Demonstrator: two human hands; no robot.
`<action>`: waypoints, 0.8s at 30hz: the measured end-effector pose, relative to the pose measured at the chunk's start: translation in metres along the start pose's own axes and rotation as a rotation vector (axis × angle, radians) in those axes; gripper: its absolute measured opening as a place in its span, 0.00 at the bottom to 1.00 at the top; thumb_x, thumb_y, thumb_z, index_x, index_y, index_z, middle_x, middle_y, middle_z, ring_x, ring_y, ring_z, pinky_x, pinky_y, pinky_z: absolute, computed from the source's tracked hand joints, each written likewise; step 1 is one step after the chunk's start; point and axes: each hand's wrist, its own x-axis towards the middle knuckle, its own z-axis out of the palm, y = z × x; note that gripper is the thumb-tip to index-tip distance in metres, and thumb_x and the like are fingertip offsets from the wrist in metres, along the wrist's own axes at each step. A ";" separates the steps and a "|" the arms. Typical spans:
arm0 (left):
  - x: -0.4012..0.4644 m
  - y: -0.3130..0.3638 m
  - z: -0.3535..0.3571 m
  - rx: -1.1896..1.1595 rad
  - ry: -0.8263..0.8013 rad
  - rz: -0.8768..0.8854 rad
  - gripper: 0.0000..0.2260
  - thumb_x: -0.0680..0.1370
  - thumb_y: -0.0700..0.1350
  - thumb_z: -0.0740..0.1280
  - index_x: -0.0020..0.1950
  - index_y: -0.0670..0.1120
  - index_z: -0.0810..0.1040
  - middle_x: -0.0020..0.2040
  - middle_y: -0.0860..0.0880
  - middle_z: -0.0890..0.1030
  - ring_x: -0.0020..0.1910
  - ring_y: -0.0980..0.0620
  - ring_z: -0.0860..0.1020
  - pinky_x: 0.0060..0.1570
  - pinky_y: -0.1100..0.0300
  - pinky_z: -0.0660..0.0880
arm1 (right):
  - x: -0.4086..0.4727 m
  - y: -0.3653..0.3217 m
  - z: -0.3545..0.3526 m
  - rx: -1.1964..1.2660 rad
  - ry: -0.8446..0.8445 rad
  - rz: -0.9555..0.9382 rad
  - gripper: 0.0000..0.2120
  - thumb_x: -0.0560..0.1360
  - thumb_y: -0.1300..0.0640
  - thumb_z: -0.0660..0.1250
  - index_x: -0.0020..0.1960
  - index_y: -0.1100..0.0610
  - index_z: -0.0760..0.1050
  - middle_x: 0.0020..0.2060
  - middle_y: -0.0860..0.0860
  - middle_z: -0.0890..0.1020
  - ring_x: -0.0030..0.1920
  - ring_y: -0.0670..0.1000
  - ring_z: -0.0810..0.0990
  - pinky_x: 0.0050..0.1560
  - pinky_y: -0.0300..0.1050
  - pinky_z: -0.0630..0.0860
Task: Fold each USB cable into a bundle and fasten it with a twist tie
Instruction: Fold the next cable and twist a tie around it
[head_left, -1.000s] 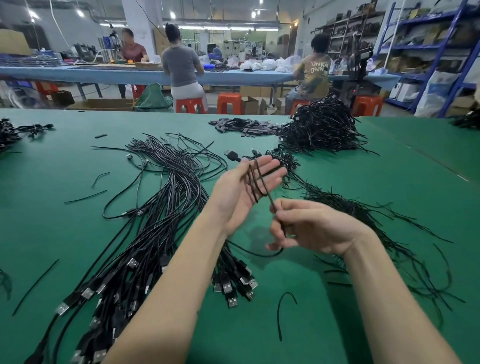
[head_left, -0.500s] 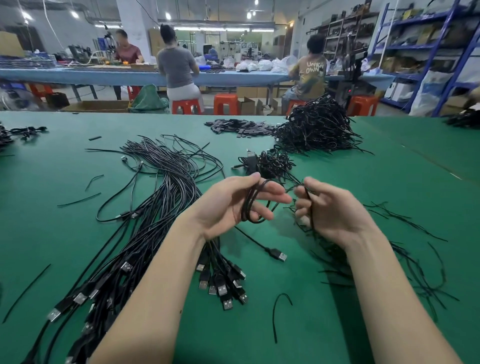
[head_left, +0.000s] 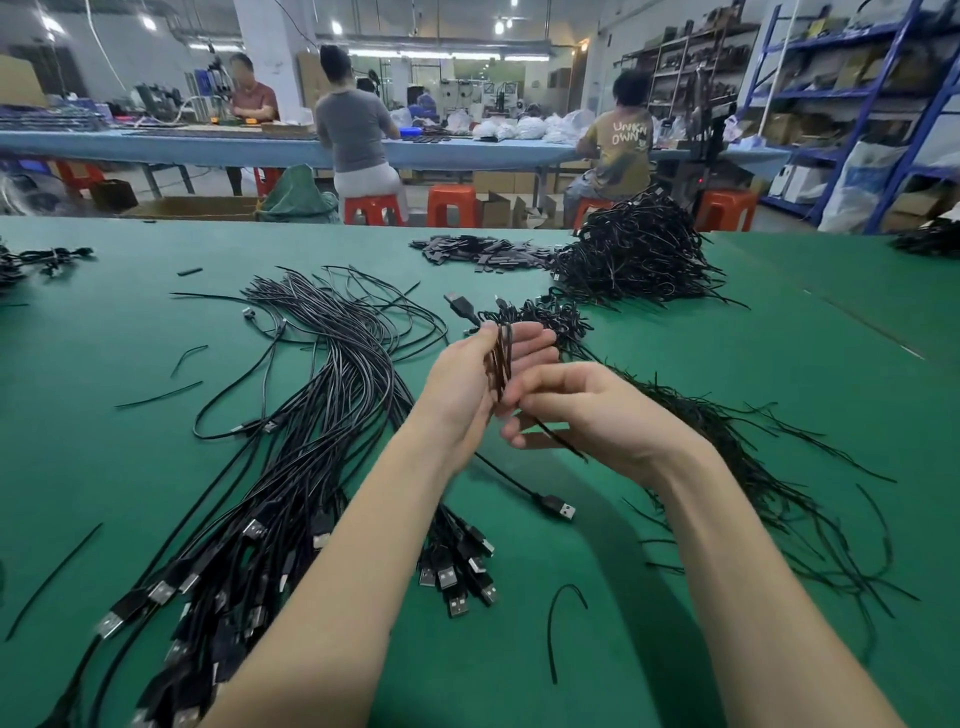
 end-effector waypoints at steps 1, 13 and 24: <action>0.000 -0.001 0.002 -0.076 0.034 -0.003 0.20 0.87 0.48 0.50 0.47 0.42 0.77 0.39 0.48 0.84 0.42 0.50 0.85 0.45 0.61 0.81 | 0.000 0.003 -0.001 -0.049 -0.004 0.037 0.11 0.81 0.71 0.62 0.46 0.61 0.81 0.42 0.56 0.85 0.44 0.51 0.84 0.56 0.49 0.82; 0.001 -0.007 -0.004 -0.276 0.020 -0.153 0.18 0.86 0.46 0.51 0.37 0.48 0.63 0.26 0.55 0.57 0.22 0.58 0.57 0.24 0.66 0.52 | -0.003 0.020 -0.001 -0.156 -0.262 0.440 0.08 0.82 0.66 0.63 0.60 0.63 0.74 0.53 0.61 0.86 0.48 0.56 0.86 0.45 0.47 0.84; -0.001 -0.015 -0.001 -0.069 -0.070 -0.213 0.18 0.87 0.48 0.51 0.37 0.47 0.65 0.26 0.54 0.61 0.25 0.55 0.62 0.26 0.64 0.62 | 0.010 0.027 -0.014 0.011 0.361 0.034 0.08 0.78 0.54 0.72 0.53 0.58 0.83 0.36 0.48 0.83 0.31 0.44 0.78 0.30 0.36 0.75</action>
